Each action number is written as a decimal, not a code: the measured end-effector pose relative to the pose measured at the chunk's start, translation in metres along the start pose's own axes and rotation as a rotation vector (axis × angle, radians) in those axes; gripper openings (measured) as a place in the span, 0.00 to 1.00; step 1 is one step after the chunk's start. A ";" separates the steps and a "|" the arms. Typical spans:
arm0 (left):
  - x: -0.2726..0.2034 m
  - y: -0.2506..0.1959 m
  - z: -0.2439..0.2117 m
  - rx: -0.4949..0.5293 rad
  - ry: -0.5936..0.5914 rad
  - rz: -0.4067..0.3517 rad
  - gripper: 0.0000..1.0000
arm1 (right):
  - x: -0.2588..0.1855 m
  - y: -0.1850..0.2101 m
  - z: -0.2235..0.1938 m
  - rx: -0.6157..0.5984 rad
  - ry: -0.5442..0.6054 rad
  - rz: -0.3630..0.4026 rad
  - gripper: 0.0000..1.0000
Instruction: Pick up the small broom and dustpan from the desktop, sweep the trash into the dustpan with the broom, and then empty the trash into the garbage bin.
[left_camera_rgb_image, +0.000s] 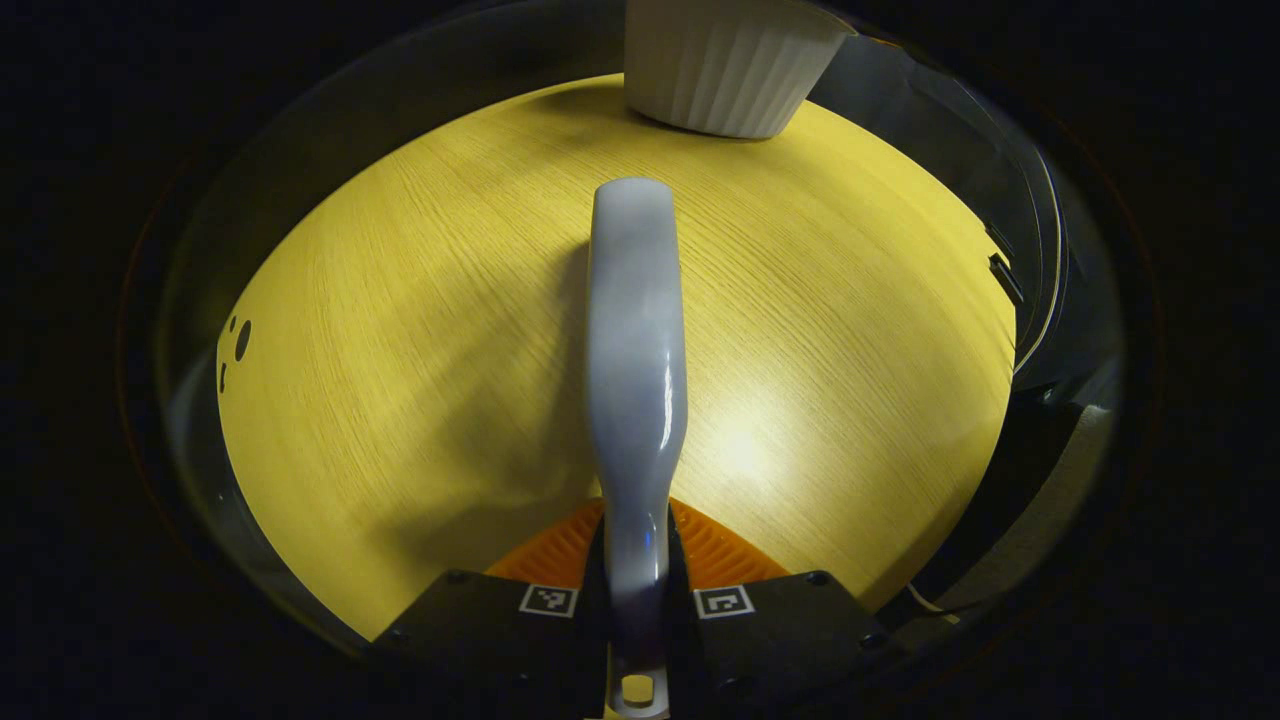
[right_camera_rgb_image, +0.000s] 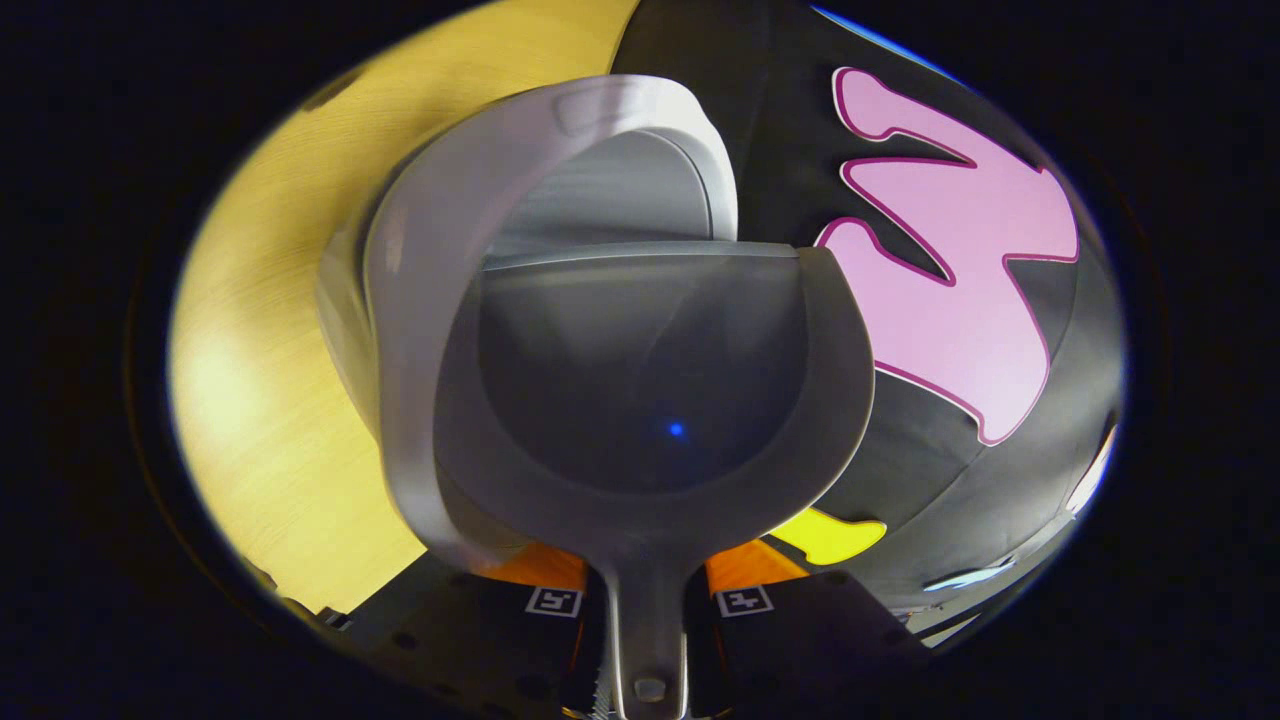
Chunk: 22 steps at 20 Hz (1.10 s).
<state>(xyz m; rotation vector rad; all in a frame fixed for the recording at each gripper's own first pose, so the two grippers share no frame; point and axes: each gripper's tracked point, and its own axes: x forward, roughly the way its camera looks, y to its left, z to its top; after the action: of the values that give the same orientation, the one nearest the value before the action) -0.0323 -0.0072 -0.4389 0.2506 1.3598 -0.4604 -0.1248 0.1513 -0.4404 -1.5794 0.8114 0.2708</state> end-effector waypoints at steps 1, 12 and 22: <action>0.000 0.000 0.000 0.000 -0.001 0.000 0.28 | 0.000 0.001 0.000 0.028 0.000 0.018 0.34; 0.001 0.000 0.000 0.002 -0.002 -0.004 0.28 | -0.008 -0.005 0.005 0.337 -0.006 0.177 0.34; 0.000 0.000 0.000 -0.001 0.007 0.001 0.28 | -0.015 -0.025 -0.014 1.027 0.006 0.481 0.34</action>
<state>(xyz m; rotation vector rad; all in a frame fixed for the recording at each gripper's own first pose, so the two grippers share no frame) -0.0324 -0.0069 -0.4391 0.2518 1.3669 -0.4584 -0.1239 0.1421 -0.4097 -0.4175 1.0890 0.1436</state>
